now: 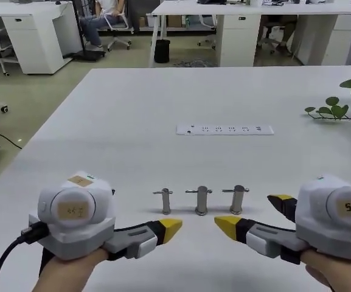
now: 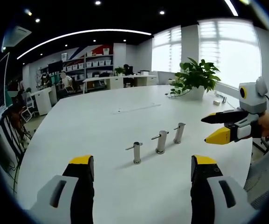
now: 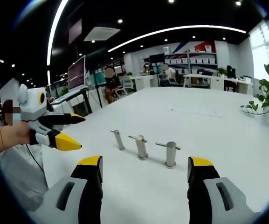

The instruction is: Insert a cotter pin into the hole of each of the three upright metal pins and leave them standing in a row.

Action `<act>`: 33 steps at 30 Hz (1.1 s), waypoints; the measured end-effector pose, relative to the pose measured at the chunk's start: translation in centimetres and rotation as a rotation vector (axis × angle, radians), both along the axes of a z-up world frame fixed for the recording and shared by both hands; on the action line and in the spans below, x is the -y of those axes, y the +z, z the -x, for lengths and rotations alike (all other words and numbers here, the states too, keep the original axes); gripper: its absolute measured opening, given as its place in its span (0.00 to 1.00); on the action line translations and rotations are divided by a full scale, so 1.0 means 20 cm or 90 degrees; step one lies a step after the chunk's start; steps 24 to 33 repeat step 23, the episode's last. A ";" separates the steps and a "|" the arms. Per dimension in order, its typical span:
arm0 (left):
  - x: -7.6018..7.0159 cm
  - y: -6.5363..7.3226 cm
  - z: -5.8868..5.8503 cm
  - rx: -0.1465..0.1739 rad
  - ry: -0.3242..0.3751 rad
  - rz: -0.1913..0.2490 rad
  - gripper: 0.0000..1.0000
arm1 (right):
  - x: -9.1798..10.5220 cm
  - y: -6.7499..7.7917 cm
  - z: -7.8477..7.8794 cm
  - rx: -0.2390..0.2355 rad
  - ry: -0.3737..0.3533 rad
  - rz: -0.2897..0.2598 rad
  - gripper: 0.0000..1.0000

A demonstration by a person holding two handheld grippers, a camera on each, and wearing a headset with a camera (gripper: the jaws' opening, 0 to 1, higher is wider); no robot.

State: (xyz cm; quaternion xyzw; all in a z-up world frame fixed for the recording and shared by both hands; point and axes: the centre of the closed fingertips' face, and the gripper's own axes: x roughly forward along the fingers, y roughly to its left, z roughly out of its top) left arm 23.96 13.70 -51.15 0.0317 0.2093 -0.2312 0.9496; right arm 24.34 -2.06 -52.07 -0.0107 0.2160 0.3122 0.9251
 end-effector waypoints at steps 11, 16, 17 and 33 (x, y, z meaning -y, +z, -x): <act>0.00 -0.01 0.01 -0.001 0.000 0.005 0.84 | 0.01 0.02 0.01 0.005 -0.004 0.000 0.71; 0.00 0.00 0.01 0.001 0.003 0.008 0.84 | 0.02 0.02 0.01 0.004 -0.010 -0.007 0.71; 0.00 -0.01 0.01 0.001 0.003 0.006 0.84 | 0.03 0.03 0.01 0.004 -0.012 -0.006 0.71; 0.00 -0.01 0.01 0.000 0.002 0.006 0.84 | 0.05 0.03 0.02 0.003 -0.023 -0.018 0.71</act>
